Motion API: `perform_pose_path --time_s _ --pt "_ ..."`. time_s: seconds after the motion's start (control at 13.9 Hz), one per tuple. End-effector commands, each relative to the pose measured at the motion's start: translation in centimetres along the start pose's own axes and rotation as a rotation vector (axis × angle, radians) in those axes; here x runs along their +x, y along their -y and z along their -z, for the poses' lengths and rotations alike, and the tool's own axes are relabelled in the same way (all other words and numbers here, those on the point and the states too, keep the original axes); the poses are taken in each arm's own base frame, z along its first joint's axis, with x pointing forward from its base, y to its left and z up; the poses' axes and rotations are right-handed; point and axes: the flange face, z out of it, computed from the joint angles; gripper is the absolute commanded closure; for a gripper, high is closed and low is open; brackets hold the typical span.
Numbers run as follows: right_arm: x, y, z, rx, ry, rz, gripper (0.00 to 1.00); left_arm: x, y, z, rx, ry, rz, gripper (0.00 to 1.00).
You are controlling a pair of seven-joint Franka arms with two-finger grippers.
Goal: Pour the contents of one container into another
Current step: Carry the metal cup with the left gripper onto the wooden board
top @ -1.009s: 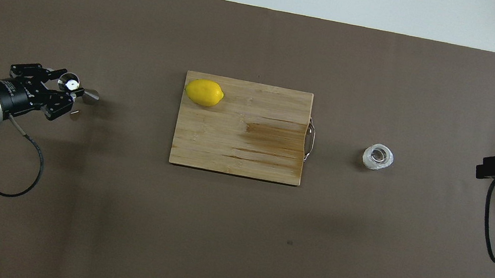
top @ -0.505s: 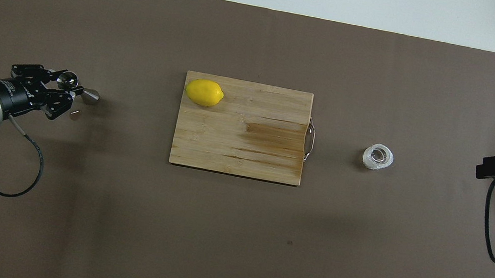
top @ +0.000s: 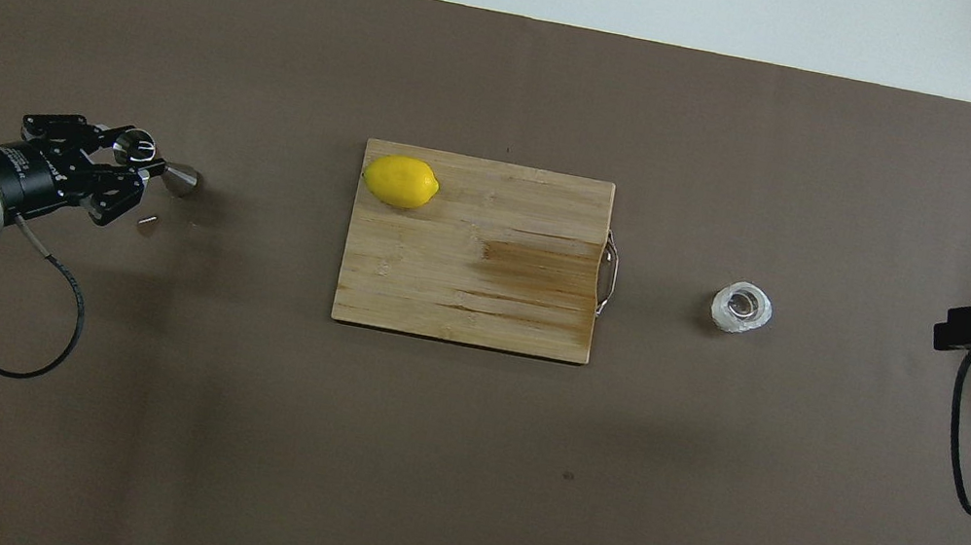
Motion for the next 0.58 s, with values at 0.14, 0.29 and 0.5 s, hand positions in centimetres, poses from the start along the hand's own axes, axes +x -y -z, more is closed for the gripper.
perform_pose_path --time_s 0.14,0.29,0.5 --pt "-0.3 -0.1 0.2 -0.009 0.003 -0.019 0.0 -6.5 2.7 -1.0 0.082 0.031 -0.143 1.0" --pt "-0.3 -0.1 0.2 -0.009 0.003 -0.019 0.0 -9.9 4.8 -1.6 0.113 0.007 -0.16 1.0" --pt "-0.3 -0.1 0.2 -0.009 0.003 -0.017 0.0 -15.0 6.7 -2.0 0.146 -0.035 -0.143 1.0"
